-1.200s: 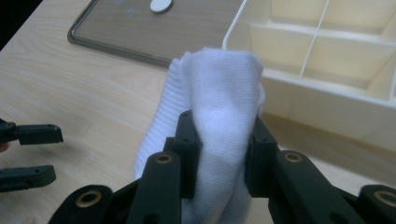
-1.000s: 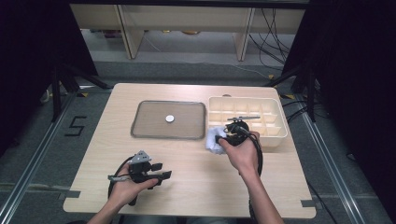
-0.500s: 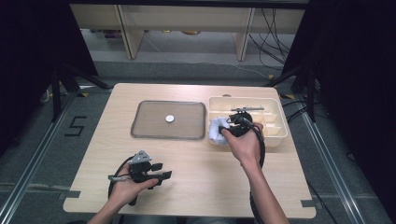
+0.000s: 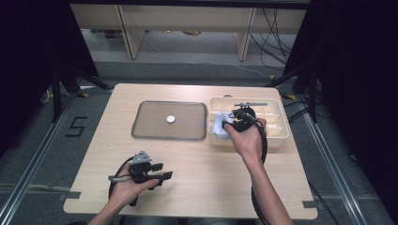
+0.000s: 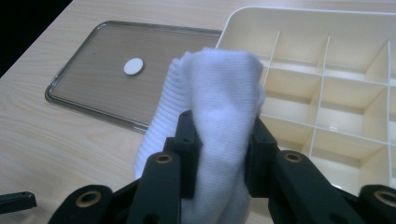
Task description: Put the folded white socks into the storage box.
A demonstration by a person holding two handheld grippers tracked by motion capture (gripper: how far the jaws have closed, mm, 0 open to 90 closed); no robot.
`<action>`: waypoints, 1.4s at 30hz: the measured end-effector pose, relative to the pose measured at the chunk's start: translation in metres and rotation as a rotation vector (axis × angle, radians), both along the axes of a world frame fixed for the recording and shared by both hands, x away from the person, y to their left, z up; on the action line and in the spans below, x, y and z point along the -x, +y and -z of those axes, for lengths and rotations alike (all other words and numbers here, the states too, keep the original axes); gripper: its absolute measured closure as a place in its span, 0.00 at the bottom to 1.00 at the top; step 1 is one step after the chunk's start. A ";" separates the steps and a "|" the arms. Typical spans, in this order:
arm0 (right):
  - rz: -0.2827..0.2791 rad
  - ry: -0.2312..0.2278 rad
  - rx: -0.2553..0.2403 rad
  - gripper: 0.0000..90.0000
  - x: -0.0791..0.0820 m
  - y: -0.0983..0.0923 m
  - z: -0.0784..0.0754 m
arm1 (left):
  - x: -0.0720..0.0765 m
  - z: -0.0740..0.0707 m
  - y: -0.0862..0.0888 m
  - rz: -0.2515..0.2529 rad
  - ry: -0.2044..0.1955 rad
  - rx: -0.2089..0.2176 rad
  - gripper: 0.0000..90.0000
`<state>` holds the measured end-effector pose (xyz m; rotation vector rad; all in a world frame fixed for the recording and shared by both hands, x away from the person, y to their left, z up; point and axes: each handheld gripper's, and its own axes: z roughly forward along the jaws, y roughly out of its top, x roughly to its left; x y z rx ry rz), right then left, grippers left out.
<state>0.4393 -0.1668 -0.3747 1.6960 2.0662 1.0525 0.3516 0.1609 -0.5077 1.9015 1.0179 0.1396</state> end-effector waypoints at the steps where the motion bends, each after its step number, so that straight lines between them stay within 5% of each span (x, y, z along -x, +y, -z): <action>1: -0.003 -0.005 0.005 0.80 -0.001 0.000 0.000 | 0.000 0.000 0.000 -0.001 0.000 -0.001 0.46; 13: -0.029 -0.066 0.037 0.80 -0.009 -0.005 -0.004 | 0.000 0.001 0.000 -0.004 0.004 -0.007 0.45; 22: -0.005 -0.037 0.018 0.80 -0.012 -0.003 -0.005 | 0.000 0.000 0.001 -0.001 0.003 -0.005 0.45; 24: -0.021 -0.066 0.044 0.80 -0.015 -0.004 -0.003 | 0.000 0.001 0.000 -0.005 0.002 -0.008 0.45; 27: 0.014 -0.032 0.011 0.80 -0.015 0.000 -0.005 | 0.001 0.001 0.000 -0.003 0.003 -0.010 0.45; 28: -0.013 -0.072 0.039 0.80 -0.018 -0.002 -0.002 | 0.001 0.001 0.000 -0.003 0.003 -0.010 0.45; 30: 0.014 -0.035 0.015 0.80 -0.017 0.000 -0.003 | 0.001 0.001 0.000 0.000 0.002 -0.010 0.45; 34: -0.019 -0.070 0.067 0.80 -0.023 -0.003 0.000 | 0.000 0.002 0.000 0.000 0.002 -0.011 0.45; 35: 0.010 -0.040 0.030 0.80 -0.022 0.001 -0.001 | 0.001 0.002 0.000 0.001 0.001 -0.010 0.45; 36: -0.013 -0.057 0.065 0.80 -0.024 -0.002 0.001 | 0.001 0.002 0.000 0.002 0.002 -0.010 0.45; 37: 0.008 -0.037 0.042 0.80 -0.025 0.001 0.000 | 0.001 0.002 0.000 0.002 0.002 -0.010 0.45; 42: -0.013 -0.032 0.076 0.80 -0.031 0.003 0.006 | 0.001 0.001 0.001 -0.007 0.001 -0.020 0.45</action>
